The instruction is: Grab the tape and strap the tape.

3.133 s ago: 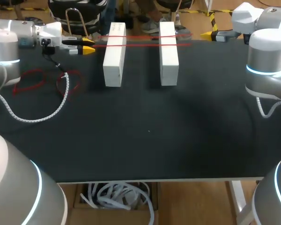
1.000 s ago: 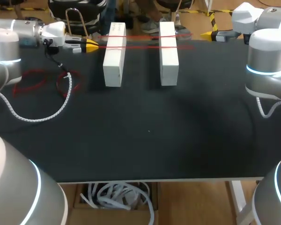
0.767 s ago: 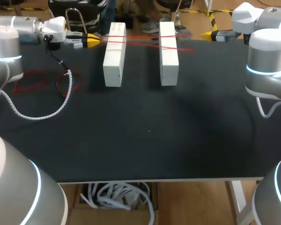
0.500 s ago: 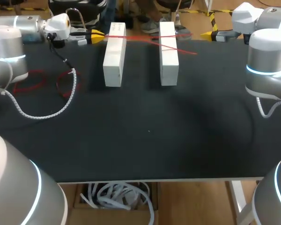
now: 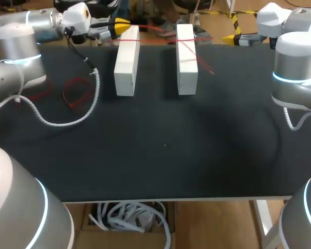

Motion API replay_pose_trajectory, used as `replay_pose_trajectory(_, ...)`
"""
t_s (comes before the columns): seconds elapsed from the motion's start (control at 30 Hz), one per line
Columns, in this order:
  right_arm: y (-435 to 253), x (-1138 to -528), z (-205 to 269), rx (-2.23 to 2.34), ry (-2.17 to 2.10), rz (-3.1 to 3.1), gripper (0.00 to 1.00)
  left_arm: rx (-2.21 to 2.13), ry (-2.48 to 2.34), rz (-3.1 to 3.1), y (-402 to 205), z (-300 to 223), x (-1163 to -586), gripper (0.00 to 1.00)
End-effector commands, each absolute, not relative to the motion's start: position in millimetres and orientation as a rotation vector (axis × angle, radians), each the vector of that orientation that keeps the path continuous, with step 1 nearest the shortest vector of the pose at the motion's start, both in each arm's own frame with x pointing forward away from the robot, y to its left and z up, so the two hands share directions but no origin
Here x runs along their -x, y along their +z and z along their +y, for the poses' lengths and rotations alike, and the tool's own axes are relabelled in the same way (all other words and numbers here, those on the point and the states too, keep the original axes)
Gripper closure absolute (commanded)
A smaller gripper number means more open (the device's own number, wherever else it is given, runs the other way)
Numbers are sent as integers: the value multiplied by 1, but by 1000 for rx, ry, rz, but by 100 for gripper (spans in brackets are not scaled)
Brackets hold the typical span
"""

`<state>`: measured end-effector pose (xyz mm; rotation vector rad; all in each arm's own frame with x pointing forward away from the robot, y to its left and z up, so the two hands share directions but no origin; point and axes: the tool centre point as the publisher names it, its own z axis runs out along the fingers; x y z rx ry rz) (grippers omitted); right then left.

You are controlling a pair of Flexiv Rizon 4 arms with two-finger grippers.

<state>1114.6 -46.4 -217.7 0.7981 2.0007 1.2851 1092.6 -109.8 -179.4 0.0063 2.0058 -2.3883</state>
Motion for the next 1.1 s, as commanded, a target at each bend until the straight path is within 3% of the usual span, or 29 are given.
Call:
replay_pose_trajectory(0.03, -217, -1114, -47, -797, 1286, 2002, 0, 219, -2348, 1880, -171, -121, -1091, 100)
replay_pose_trajectory(1.1, -217, -1114, -47, -797, 1286, 2002, 0, -199, -2569, 1812, -136, -165, -1091, 100)
